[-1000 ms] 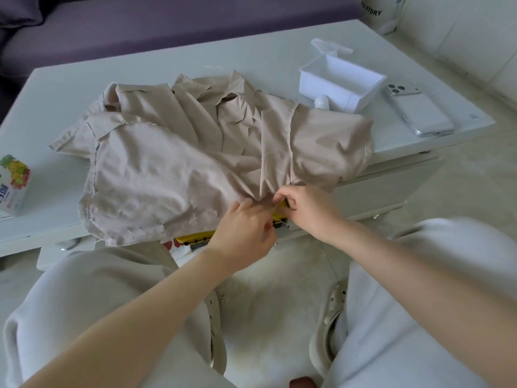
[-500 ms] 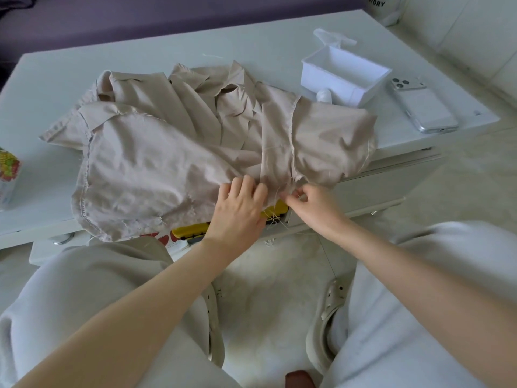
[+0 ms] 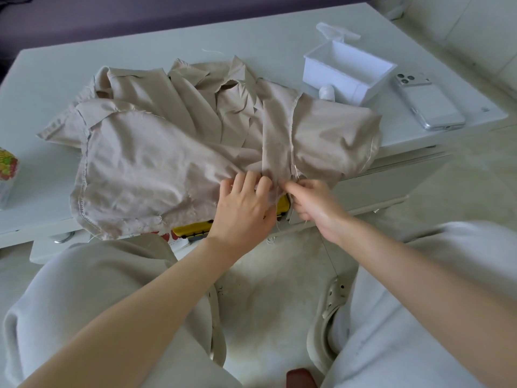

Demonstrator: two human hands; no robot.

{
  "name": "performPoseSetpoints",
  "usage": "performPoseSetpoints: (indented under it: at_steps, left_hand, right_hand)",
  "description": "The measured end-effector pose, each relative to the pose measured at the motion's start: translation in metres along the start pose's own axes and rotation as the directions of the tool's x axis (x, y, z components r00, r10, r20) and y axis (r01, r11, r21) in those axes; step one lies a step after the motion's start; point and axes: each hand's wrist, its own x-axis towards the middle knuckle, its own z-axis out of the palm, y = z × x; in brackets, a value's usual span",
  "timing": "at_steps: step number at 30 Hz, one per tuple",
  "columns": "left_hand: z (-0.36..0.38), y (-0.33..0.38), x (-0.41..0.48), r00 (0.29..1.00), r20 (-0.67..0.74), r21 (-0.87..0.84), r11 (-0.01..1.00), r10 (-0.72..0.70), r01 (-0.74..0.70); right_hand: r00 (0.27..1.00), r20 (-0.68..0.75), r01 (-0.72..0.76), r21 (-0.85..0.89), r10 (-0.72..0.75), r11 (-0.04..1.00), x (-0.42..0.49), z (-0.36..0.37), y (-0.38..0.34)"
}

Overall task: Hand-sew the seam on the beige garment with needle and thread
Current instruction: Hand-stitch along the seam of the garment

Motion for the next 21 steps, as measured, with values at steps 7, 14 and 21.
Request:
performPoseSetpoints:
  at_steps: [7,14,21]
  left_hand:
    - [-0.004,0.0,0.003,0.999,-0.05,-0.035,0.999,-0.003,0.001]
    - [-0.015,-0.003,0.006,0.976,-0.209,-0.109,0.991,0.054,-0.078]
    - [-0.015,-0.006,0.006,0.94,-0.214,0.033,0.964,0.266,-0.265]
  right_hand:
    - [0.999,0.035,-0.036,0.083,0.033,0.996,-0.009,-0.011,-0.005]
    - [1.0,0.006,0.001,-0.109,0.0,0.994,-0.004,-0.017,0.003]
    - [0.998,0.0,0.062,-0.234,-0.064,0.97,-0.004,-0.017,0.003]
